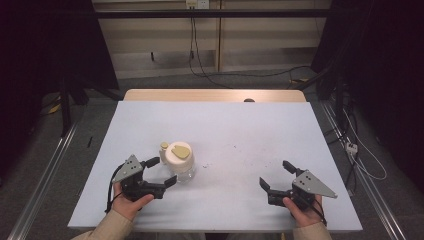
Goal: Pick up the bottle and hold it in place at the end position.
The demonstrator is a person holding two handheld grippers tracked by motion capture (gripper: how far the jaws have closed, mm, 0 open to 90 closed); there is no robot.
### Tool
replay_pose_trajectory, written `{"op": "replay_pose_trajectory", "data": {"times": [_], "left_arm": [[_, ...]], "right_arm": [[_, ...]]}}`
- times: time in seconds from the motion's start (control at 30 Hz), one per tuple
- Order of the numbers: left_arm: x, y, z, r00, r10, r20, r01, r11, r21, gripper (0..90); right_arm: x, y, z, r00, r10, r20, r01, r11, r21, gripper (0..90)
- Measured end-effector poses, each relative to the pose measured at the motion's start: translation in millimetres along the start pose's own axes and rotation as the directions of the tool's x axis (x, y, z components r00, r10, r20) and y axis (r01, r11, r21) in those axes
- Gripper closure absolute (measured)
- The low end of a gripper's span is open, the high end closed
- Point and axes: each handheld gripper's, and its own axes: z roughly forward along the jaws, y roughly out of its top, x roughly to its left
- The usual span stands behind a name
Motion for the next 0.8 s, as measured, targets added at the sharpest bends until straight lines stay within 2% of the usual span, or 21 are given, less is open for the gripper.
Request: {"op": "replay_pose_trajectory", "data": {"times": [0.13, 0.27, 0.47, 0.63, 0.8], "left_arm": [[-1.5, 1.2, 5.9, 0.9995, -0.003, -0.033, 0.004, 0.9999, 0.012, 4.8], [-2.1, 1.5, 10.5, 0.9993, 0.002, -0.038, 0.000, 0.9996, 0.028, 4.6], [-3.1, 1.4, 19.7, 0.9967, -0.028, -0.076, 0.032, 0.9982, 0.051, 4.5], [-5.3, 2.0, 26.0, 0.9946, -0.022, -0.101, 0.029, 0.9977, 0.062, 4.5], [-8.4, 3.0, 32.8, 0.9945, -0.011, -0.104, 0.017, 0.9980, 0.061, 4.5]], "right_arm": [[1.0, 0.0, -0.5, 1.0000, -0.002, -0.001, 0.002, 1.0000, 0.001, 3.7], [0.2, 0.2, -1.9, 1.0000, -0.002, 0.001, 0.002, 1.0000, -0.002, 3.8], [0.4, 0.2, -2.6, 1.0000, -0.005, -0.002, 0.005, 1.0000, -0.003, 3.9], [0.6, 0.0, -2.7, 1.0000, -0.005, -0.001, 0.005, 1.0000, -0.001, 4.0], [0.4, 0.1, -3.5, 1.0000, -0.006, -0.004, 0.006, 1.0000, -0.001, 4.1]]}}
